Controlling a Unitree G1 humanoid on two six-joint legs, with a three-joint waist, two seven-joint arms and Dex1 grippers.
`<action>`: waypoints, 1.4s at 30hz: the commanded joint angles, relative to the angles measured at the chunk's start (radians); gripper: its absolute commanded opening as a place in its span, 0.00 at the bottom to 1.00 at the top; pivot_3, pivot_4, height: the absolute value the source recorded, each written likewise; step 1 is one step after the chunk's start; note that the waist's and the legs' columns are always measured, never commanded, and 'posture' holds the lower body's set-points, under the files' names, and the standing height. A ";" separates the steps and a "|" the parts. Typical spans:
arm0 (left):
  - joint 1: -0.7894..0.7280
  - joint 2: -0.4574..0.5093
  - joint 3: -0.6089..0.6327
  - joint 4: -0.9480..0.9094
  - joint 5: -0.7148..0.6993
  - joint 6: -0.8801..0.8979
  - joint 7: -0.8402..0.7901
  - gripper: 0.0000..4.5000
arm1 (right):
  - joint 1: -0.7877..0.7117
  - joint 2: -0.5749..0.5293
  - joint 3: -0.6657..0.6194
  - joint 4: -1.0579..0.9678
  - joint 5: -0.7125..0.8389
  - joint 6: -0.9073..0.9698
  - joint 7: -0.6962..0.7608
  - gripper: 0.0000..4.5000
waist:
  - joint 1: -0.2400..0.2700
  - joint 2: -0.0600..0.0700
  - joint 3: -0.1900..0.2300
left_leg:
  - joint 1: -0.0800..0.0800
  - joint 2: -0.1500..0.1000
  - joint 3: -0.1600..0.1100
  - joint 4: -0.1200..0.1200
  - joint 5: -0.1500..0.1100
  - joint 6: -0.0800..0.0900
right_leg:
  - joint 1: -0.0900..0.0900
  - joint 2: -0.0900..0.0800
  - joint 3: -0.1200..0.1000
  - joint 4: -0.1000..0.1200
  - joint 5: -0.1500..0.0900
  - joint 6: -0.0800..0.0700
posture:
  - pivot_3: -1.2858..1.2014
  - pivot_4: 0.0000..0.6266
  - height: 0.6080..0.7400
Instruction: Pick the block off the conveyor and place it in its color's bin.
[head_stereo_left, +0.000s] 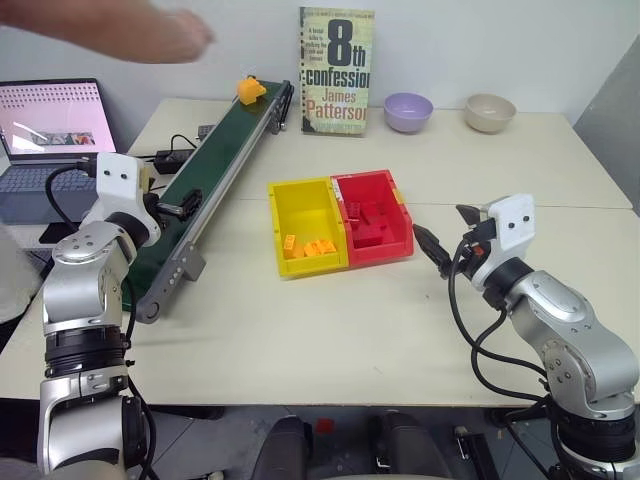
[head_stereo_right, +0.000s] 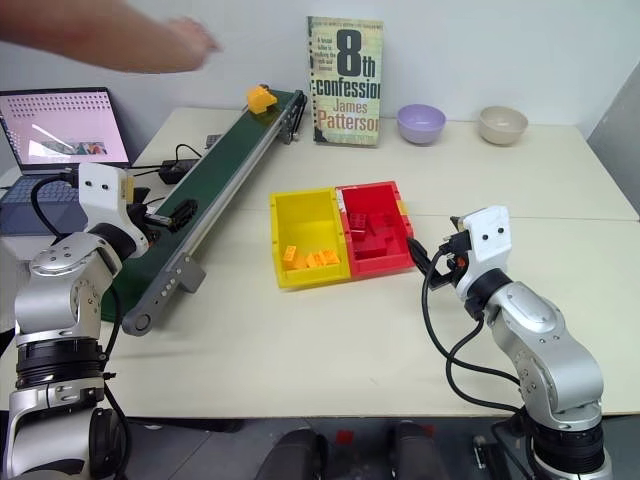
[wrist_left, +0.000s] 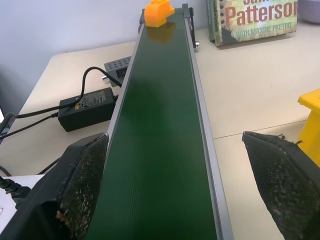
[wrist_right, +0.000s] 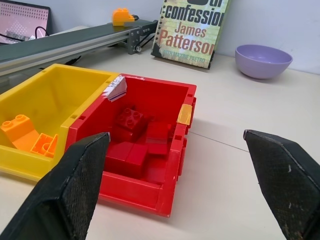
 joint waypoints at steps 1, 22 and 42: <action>-0.017 0.023 0.011 -0.021 -0.003 -0.011 -0.001 0.99 | -0.007 0.000 -0.026 -0.019 -0.001 -0.020 -0.001 1.00 | 0.000 0.000 0.000 | 0.000 0.000 0.000 0.000 0.000 0.000 | 0.000 0.000 0.000 0.000 0.000 0.000 | 0.52 0.24 1.00; 0.040 0.013 0.057 -0.077 -0.030 0.009 0.042 0.99 | -0.088 -0.049 0.006 0.010 0.069 -0.020 0.143 1.00 | 0.000 0.000 0.000 | 0.000 0.000 0.000 0.000 0.000 0.000 | 0.000 0.000 0.000 0.000 0.000 0.000 | 0.52 0.24 1.00; 0.001 0.018 0.029 0.055 -0.013 -0.057 0.020 0.99 | -0.178 -0.111 0.069 0.039 0.217 -0.009 0.371 1.00 | 0.000 0.000 0.000 | 0.000 0.000 -0.001 0.000 0.000 0.000 | 0.000 -0.001 0.000 0.000 0.000 0.000 | 0.52 0.24 1.00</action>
